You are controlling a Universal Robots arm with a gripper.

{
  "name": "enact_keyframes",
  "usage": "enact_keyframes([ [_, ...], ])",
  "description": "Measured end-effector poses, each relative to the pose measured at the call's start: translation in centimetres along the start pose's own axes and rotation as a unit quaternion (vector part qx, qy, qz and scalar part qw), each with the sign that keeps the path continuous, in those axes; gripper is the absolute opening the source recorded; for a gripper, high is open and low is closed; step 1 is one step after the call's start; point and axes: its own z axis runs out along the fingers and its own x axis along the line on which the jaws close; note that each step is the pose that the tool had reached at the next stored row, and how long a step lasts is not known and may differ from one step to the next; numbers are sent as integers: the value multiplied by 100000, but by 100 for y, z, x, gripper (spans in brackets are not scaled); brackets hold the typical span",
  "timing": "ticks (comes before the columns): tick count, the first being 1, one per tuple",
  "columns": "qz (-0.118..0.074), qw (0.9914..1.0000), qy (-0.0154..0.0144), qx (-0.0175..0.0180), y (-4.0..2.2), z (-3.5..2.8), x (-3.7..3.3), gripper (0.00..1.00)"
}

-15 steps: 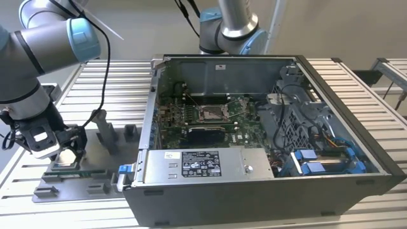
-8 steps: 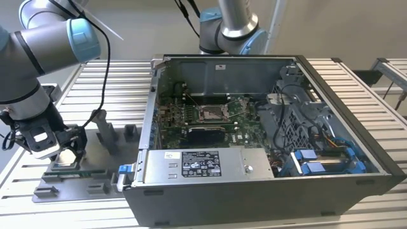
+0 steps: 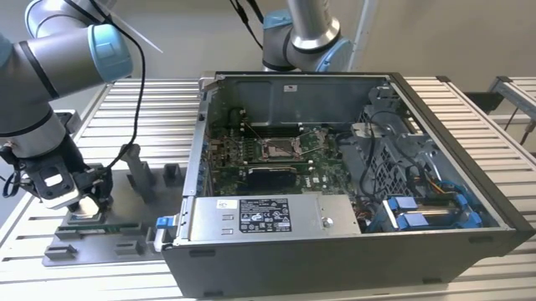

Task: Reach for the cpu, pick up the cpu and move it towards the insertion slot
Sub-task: 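Pick up the cpu and move it towards the insertion slot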

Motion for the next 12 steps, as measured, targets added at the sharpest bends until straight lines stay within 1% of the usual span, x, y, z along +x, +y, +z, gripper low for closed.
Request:
enact_keyframes([
  [9,-1,100000,1,39,0,-2,0,0],
  [12,1,100000,4,36,1,-26,0,0],
])
